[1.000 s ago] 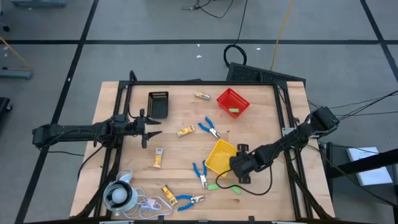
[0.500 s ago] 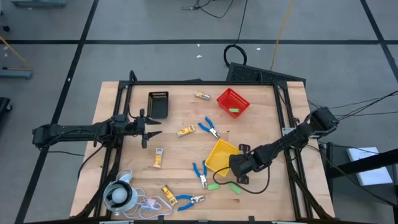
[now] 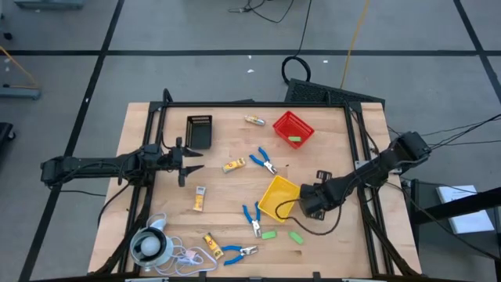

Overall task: Pick & Place School Supplies
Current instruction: Put the green eraser into the red bin

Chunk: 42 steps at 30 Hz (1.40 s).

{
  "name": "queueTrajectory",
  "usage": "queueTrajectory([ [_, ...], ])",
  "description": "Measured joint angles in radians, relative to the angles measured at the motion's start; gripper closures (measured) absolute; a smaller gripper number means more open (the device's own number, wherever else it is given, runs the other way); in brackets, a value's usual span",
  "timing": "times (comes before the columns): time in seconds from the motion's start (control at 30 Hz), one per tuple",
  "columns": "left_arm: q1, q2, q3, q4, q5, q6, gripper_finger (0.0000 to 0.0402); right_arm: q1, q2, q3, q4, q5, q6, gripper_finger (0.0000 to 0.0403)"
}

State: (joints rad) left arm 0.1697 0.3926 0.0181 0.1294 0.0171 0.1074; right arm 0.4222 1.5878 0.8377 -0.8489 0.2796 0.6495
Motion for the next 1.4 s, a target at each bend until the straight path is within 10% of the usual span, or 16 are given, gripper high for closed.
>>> queueTrajectory([
  [0.37, 0.0, 0.0, 0.0, 0.0, 0.007, 0.002, 0.0197, -0.173, -0.07, -0.051, 0.097, 0.195, -0.178, 0.0352],
  [0.8, 0.0, 0.0, 0.0, -0.003, 0.007, -0.008, 0.0197, -0.323, -0.475, -0.322, 0.6, 0.192, -0.449, 0.0352],
  [1.1, 0.0, 0.0, 0.0, -0.003, 0.007, -0.011, 0.0197, -0.516, -0.564, -0.589, 1.313, 0.126, -0.709, 0.0352],
  [1.4, 0.0, 0.0, 0.0, 0.001, -0.002, -0.004, 0.0197, -0.794, -0.491, -0.563, 1.422, -0.075, -0.773, 0.0352],
])
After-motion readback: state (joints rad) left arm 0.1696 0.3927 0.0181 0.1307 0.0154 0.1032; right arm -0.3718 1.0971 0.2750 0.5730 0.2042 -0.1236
